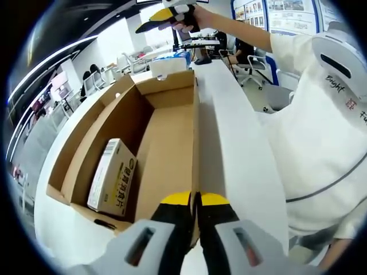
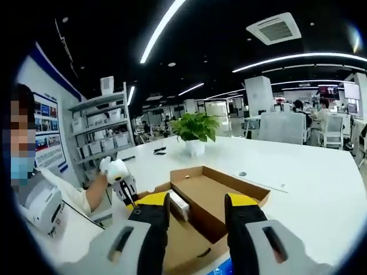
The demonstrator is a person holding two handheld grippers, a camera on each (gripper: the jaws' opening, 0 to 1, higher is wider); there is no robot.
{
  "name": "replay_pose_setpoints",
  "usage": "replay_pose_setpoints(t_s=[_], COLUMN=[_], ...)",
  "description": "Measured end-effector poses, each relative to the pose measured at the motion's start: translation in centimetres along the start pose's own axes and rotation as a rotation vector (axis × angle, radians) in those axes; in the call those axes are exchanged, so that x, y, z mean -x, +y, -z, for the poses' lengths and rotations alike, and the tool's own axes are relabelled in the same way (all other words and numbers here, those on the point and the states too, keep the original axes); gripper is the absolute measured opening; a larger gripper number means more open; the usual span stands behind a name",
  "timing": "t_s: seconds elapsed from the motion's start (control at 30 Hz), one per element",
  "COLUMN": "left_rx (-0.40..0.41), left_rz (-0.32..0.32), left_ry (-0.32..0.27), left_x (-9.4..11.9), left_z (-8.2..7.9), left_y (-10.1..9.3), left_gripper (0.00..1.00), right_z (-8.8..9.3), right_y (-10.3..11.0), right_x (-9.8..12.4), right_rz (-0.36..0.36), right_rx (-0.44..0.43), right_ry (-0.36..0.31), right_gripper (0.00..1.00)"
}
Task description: Operate the shoe box by opening the lid, removing the specified soft item, and placing it in the target area until the item is outside and the box remains undamaged.
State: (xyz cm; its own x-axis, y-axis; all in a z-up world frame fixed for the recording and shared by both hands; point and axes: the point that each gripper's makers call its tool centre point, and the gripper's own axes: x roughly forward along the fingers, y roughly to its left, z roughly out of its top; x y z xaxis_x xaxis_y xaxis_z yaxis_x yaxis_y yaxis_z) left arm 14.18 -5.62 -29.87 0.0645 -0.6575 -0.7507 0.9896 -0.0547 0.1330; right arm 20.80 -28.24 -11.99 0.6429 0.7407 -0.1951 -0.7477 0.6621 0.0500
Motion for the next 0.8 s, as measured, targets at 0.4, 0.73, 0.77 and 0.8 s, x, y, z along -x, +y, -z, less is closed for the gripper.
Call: replay_pose_setpoints(t_s=[0.4, 0.73, 0.77, 0.8], left_rx=[-0.007, -0.007, -0.006, -0.008], left_rz=[-0.003, 0.001, 0.002, 0.002], left_ry=[-0.005, -0.009, -0.009, -0.008], left_x=[0.0, 0.1, 0.1, 0.1], left_z=[0.0, 0.0, 0.0, 0.0], left_y=[0.0, -0.1, -0.1, -0.1], left_gripper=[0.03, 0.03, 0.03, 0.03], right_z=[-0.6, -2.3, -3.1, -2.7], right_y=[-0.3, 1.0, 1.1, 1.4], right_x=[-0.9, -1.9, -1.8, -2.0], right_rz=[0.113, 0.145, 0.156, 0.138], right_rx=[-0.025, 0.073, 0.062, 0.053], right_ry=[-0.059, -0.126, -0.177, -0.147], right_gripper=[0.33, 0.39, 0.38, 0.37])
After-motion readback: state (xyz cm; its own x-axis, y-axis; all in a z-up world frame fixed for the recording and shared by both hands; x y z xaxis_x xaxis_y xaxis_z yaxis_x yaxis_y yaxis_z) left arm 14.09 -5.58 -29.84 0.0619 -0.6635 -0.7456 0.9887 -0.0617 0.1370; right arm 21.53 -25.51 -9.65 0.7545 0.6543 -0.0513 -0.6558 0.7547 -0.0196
